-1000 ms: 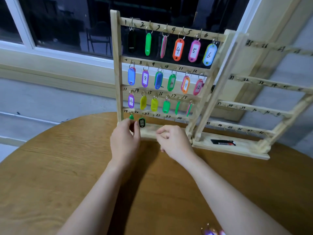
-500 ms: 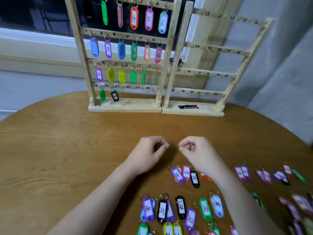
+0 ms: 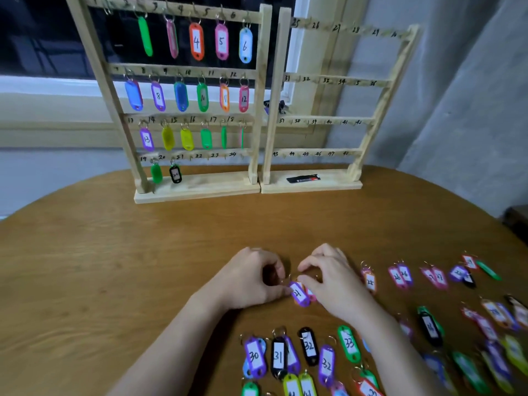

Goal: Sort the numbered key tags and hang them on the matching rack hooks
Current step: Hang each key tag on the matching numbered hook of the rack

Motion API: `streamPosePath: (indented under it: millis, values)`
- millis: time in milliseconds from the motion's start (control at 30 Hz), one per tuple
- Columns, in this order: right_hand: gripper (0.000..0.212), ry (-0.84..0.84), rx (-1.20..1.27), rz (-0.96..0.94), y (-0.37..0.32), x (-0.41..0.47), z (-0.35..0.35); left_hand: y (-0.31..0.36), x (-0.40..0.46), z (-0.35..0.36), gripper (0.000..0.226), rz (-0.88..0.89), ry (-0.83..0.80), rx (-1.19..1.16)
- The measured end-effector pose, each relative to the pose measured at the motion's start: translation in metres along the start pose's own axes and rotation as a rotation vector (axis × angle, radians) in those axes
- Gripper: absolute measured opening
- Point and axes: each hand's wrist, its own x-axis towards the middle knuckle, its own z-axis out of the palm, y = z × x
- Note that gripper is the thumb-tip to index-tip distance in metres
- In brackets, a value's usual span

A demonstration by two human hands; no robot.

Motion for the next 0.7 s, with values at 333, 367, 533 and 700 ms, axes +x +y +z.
streamPosePath:
  millis: [333,367,533,700]
  values:
    - [0.005,0.027,-0.040,-0.025,-0.009,0.000,0.003,-0.005,0.000,0.000,0.006,-0.028,-0.011,-0.143]
    - [0.005,0.024,-0.050,-0.035,-0.010,0.000,0.003,-0.005,0.000,-0.001,0.007,-0.053,-0.003,-0.188]
    - [0.005,0.062,0.044,-0.072,-0.013,0.003,0.006,-0.010,-0.001,-0.013,0.007,-0.110,0.067,-0.304]
    - [0.008,0.176,0.128,-0.147,-0.016,0.013,0.008,-0.021,-0.003,-0.022,0.011,-0.151,0.187,-0.387]
